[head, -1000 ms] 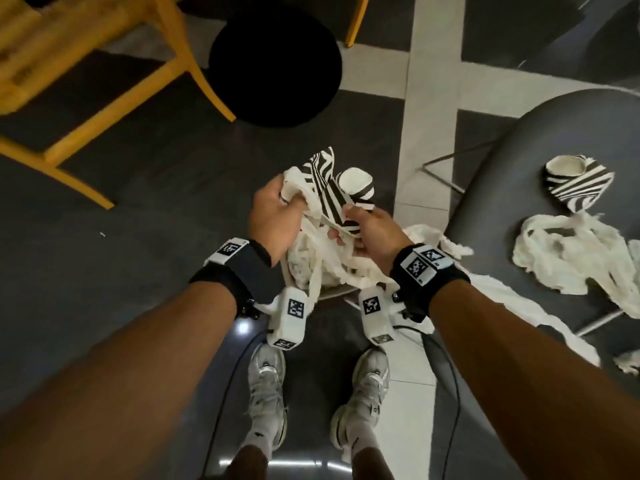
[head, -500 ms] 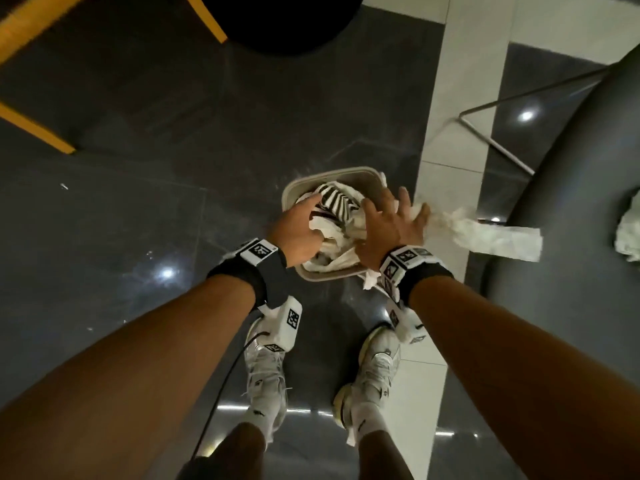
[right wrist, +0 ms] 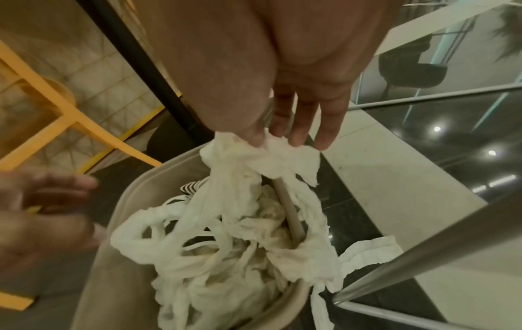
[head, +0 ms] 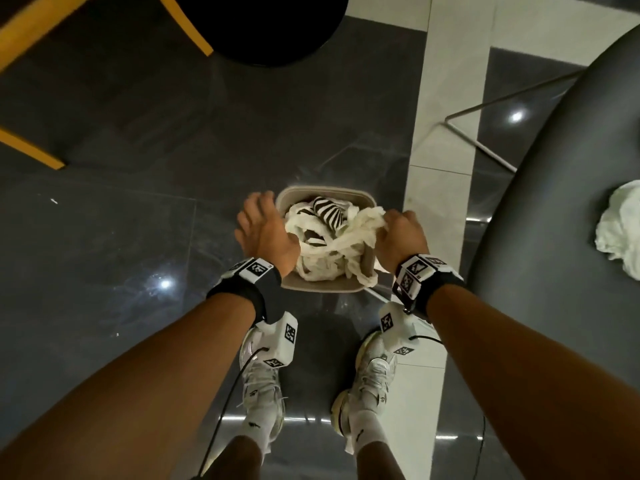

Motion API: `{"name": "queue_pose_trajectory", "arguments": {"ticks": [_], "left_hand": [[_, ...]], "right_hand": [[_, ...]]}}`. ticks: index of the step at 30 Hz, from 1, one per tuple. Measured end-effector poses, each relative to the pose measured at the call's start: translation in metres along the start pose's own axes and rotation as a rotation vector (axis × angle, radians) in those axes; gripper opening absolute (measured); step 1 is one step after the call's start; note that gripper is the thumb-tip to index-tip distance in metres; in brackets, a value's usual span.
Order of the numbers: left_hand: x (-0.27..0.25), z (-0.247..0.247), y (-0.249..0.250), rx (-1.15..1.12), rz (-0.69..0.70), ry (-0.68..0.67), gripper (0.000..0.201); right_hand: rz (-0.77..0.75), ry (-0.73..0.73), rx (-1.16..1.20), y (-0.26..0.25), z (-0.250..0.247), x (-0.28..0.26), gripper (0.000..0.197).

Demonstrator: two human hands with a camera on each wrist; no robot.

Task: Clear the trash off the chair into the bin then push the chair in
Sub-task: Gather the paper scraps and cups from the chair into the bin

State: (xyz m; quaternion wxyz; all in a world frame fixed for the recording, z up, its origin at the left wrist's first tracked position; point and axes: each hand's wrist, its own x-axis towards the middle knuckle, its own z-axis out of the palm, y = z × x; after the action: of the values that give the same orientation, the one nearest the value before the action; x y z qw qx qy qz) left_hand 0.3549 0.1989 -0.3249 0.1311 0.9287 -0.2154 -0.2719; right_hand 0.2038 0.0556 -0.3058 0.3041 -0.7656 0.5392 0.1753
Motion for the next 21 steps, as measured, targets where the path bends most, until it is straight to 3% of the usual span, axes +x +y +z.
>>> {"name": "queue_pose_trajectory", "arguments": {"ticks": [3,5,7,9,13,16,19,21], "left_hand": [[0.004,0.007,-0.010,-0.226,-0.210,-0.118,0.086],[0.005,0.011,-0.018,-0.302,-0.267,-0.256,0.062],[0.003,0.013,-0.023,-0.313,-0.243,-0.284,0.039],[0.000,0.015,-0.026,-0.314,-0.218,-0.285,0.036],[-0.003,0.014,-0.030,-0.286,-0.202,-0.271,0.036],[-0.003,0.006,-0.034,-0.282,-0.204,-0.232,0.034],[0.000,-0.003,-0.038,-0.295,-0.203,-0.182,0.033],[-0.001,-0.009,-0.039,-0.289,-0.194,-0.169,0.032]], "right_hand": [[-0.046,0.064,0.278,-0.011,0.001,-0.005,0.031],[-0.131,0.015,0.324,-0.025,0.009,-0.013,0.026],[-0.221,-0.046,0.299,-0.040,0.026,-0.019,0.020],[-0.254,-0.140,0.232,-0.050,0.049,-0.020,0.019],[-0.199,-0.422,-0.044,-0.049,0.075,-0.027,0.036],[-0.347,-0.323,-0.130,-0.047,0.065,-0.043,0.047],[-0.480,-0.079,-0.044,-0.040,0.043,-0.047,0.049],[-0.495,0.065,-0.117,-0.034,0.029,-0.040,0.061]]}}
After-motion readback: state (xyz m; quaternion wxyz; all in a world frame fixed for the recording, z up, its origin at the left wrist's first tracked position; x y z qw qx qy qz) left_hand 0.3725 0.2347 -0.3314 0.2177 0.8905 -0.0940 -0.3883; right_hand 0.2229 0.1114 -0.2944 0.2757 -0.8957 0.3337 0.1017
